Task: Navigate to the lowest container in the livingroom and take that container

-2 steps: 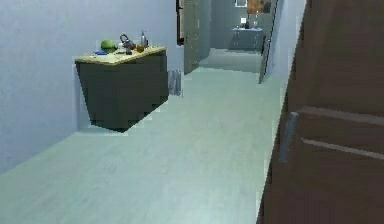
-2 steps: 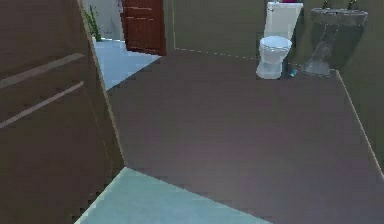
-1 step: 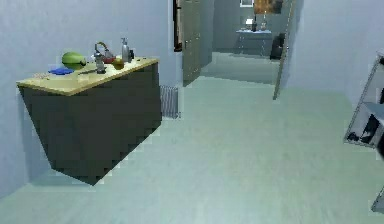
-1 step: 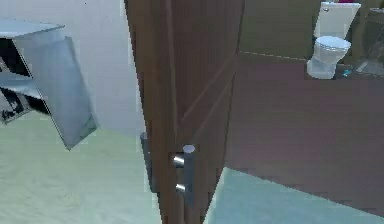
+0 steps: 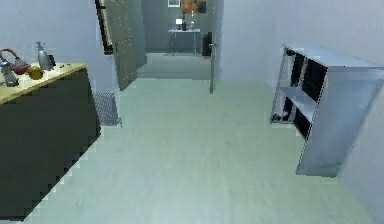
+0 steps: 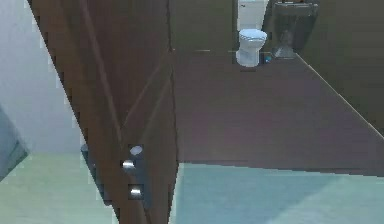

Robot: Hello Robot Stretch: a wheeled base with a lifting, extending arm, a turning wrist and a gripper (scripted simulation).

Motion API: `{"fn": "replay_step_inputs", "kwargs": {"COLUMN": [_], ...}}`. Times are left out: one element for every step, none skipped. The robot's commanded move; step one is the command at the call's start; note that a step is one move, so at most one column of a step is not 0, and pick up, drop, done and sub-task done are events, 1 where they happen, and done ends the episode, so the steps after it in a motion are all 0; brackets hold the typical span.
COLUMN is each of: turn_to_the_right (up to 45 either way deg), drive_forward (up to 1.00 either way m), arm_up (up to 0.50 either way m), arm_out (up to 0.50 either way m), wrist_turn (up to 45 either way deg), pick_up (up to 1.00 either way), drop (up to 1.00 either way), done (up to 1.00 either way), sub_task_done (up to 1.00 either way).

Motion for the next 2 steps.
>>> {"fn": "replay_step_inputs", "kwargs": {"turn_to_the_right": [0.0,-6.0], "drive_forward": [0.05,0.0], "arm_up": [0.0,0.0], "arm_out": [0.0,0.0], "wrist_turn": [0.0,0.0], "pick_up": [0.0,0.0], "drop": [0.0,0.0], "done": [0.0,0.0], "sub_task_done": [0.0,0.0]}}
